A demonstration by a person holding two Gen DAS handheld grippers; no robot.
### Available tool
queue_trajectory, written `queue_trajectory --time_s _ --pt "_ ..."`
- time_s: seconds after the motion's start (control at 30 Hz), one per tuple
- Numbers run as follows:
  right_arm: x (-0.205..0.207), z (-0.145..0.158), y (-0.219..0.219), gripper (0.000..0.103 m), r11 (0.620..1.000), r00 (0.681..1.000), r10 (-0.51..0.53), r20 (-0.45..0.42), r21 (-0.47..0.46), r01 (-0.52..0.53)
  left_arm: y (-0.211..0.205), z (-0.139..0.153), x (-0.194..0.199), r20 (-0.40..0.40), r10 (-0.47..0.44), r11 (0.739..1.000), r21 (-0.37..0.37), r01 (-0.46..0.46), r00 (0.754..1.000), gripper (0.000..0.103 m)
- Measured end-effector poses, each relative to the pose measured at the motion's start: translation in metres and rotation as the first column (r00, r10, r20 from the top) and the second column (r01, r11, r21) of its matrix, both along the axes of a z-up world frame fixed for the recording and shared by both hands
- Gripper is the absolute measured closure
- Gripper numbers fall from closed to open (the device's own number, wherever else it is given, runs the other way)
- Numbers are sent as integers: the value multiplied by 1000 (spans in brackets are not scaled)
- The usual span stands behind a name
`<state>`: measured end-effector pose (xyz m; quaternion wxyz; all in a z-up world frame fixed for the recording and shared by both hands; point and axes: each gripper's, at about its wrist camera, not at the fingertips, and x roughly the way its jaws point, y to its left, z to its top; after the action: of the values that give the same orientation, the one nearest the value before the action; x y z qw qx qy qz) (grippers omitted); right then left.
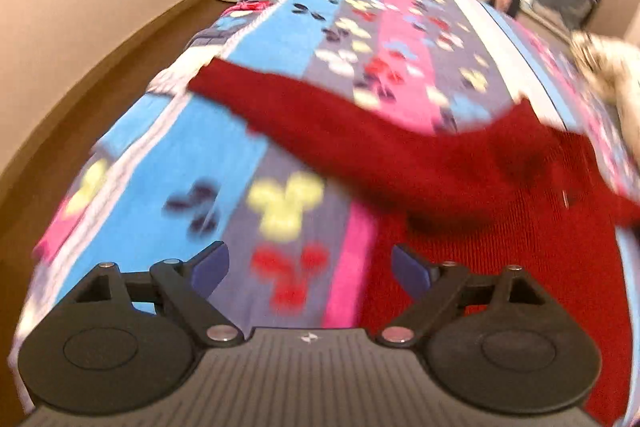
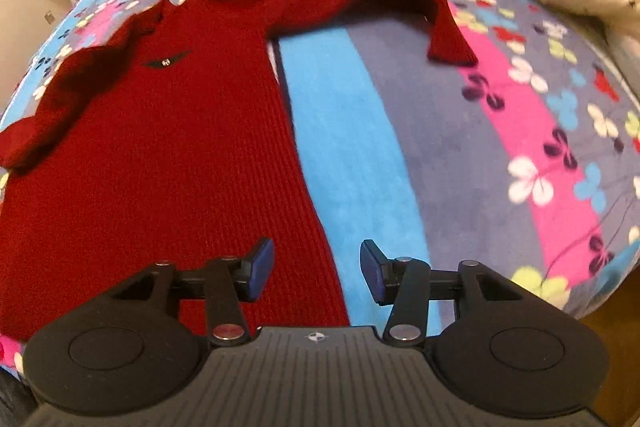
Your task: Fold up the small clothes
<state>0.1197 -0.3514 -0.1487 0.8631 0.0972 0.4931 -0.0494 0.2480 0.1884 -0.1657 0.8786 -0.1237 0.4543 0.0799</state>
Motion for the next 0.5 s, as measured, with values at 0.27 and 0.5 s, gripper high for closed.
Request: queue_trajectory --time_s 0.27,0.5 --pt "37 6 31 53 997 999 28 -19 -73 -29 23 -61 127 -120 95 945 -301 -128 988 17" --pt "68 -8 51 53 988 996 67 -66 -133 -75 41 -18 154 108 189 961 -224 -161 976 86"
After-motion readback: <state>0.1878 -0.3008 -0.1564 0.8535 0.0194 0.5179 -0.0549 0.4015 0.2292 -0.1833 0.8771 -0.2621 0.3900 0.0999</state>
